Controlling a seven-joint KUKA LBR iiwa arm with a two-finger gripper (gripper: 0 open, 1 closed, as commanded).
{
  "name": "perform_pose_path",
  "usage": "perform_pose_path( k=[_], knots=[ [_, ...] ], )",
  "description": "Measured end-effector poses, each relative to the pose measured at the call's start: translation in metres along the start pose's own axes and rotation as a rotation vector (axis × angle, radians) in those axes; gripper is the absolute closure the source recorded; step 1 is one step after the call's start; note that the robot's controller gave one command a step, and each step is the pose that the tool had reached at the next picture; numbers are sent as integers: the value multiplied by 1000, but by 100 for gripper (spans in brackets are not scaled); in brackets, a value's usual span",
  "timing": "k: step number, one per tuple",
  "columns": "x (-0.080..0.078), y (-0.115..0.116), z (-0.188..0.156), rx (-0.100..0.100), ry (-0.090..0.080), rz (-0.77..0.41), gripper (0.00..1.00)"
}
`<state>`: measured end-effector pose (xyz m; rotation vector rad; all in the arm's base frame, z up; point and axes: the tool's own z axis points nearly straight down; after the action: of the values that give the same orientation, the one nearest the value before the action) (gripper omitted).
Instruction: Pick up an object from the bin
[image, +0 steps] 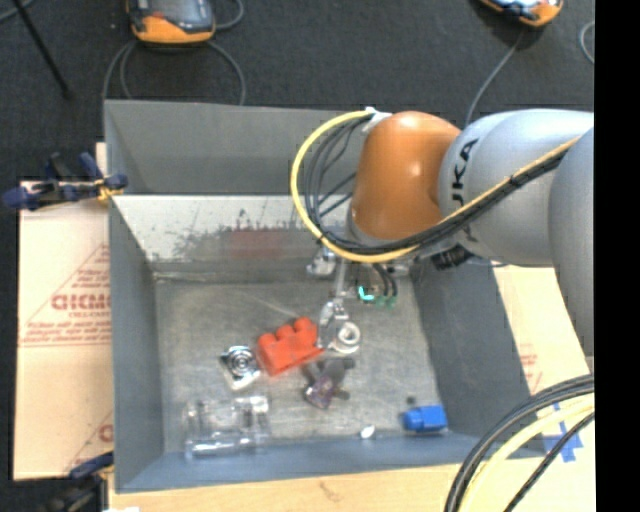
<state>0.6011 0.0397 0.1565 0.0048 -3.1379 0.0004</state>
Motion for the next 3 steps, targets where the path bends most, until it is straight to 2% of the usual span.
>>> perform_pose_path(
  k=[1,2,3],
  knots=[
    [42,-12,81,2,-17,-388,0],
    [76,20,81,3,-24,-452,0],
    [74,20,80,2,-27,-448,100]
  ],
)
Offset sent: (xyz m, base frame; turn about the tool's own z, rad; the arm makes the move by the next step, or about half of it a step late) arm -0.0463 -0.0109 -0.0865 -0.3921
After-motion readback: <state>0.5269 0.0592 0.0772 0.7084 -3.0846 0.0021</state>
